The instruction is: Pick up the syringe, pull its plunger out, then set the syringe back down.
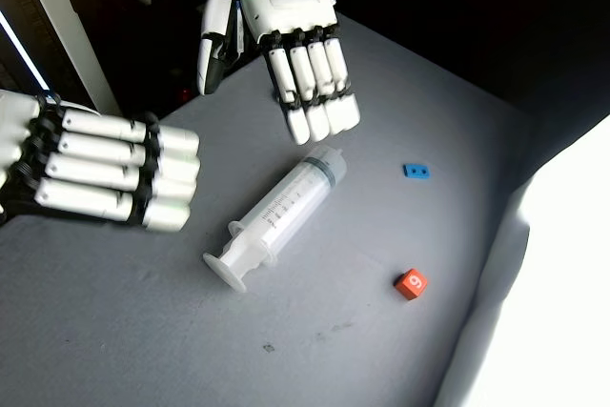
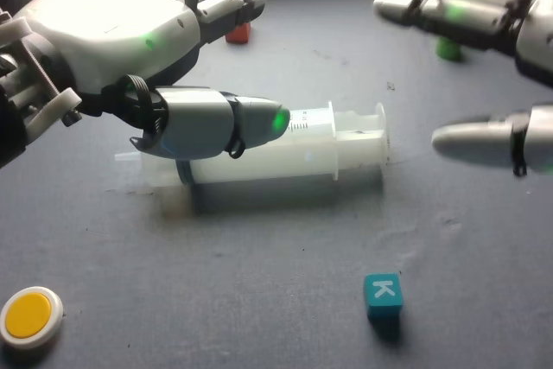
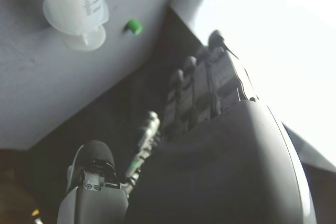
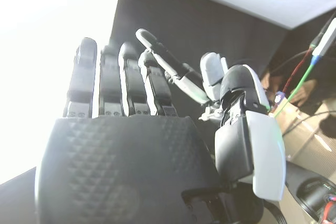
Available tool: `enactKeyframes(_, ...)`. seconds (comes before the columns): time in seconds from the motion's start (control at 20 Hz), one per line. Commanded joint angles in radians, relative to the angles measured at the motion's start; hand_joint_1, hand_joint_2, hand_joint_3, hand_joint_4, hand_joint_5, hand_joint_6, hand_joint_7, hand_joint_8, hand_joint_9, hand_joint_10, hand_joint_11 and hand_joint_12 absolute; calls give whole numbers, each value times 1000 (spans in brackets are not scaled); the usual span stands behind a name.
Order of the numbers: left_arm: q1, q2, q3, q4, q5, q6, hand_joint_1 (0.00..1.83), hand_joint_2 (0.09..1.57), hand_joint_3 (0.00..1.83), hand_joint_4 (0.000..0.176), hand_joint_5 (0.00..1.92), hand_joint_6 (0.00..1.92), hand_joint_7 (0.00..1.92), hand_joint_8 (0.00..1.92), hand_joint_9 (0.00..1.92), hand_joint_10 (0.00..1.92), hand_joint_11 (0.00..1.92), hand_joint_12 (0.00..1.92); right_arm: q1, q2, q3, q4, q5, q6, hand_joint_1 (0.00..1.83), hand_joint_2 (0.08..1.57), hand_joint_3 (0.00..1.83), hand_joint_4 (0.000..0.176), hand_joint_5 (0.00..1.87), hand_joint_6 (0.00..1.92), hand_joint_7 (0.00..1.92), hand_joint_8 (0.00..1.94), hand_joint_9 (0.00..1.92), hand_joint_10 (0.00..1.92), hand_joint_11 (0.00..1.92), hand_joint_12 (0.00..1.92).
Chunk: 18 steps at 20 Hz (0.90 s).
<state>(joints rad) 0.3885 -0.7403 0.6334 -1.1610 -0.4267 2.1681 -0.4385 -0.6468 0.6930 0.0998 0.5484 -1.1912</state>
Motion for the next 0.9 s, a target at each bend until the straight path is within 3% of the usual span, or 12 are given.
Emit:
enactKeyframes(0.0, -14, -2, 1, 35, -56, 1, 0, 1172, 17, 0, 46, 4, 50, 7, 18, 3, 0, 0, 7, 3, 0, 6, 121, -7, 87, 1220, 6, 0, 16, 1, 28, 1, 2, 0, 0, 0)
enactKeyframes(0.05, -14, -3, 2, 34, -61, 1, 0, 1174, 17, 0, 49, 5, 50, 6, 18, 3, 0, 0, 6, 2, 0, 6, 123, -7, 81, 1216, 4, 0, 23, 5, 33, 4, 0, 0, 0, 0)
enactKeyframes(0.15, -14, -13, 9, 16, -77, 11, 192, 1109, 0, 0, 53, 5, 70, 9, 43, 9, 15, 8, 3, 1, 0, 10, 131, -8, 83, 1212, 1, 0, 29, 6, 34, 4, 0, 0, 0, 0)
enactKeyframes(0.25, -21, -46, 33, -116, -85, 107, 629, 969, 0, 0, 1, 0, 5, 0, 6, 1, 25, 16, -2, -1, 0, 47, 144, -25, 125, 1206, 0, 0, 62, 15, 71, 14, 28, 10, 0, 0)
enactKeyframes(0.3, -22, -68, 49, -151, -87, 133, 880, 913, 0, 0, 0, 0, 0, 0, 0, 0, 4, 2, -3, -3, 0, 76, 149, -42, 130, 1207, 0, 0, 54, 10, 59, 7, 13, 3, 0, 0)
enactKeyframes(0.35, -22, -91, 65, -154, -88, 141, 993, 876, 0, 0, 0, 0, 0, 0, 0, 0, 0, 0, -6, -5, 0, 99, 161, -62, 130, 1211, 0, 0, 50, 8, 57, 6, 10, 2, 0, 0)
enactKeyframes(0.6, 5, -203, 112, -196, -182, 149, 1115, 863, 0, 0, 0, 0, 0, 0, 0, 0, 0, 0, -13, -10, 0, 108, 169, -75, 121, 1210, 0, 0, 73, 12, 77, 8, 22, 7, 0, 0)
enactKeyframes(0.75, 28, -253, 121, -258, -256, 149, 1098, 859, 0, 0, 0, 0, 0, 0, 0, 0, 4, 3, -18, -13, 0, 108, 169, -95, 160, 1200, 0, 0, 66, 5, 70, 3, 18, 4, 0, 0)
enactKeyframes(0.85, 43, -285, 136, -292, -273, 141, 969, 876, 0, 0, 0, 0, 0, 0, 0, 0, 16, 9, -19, -13, 0, 108, 169, -95, 184, 1192, 0, 0, 76, 7, 77, 4, 24, 5, 0, 0)
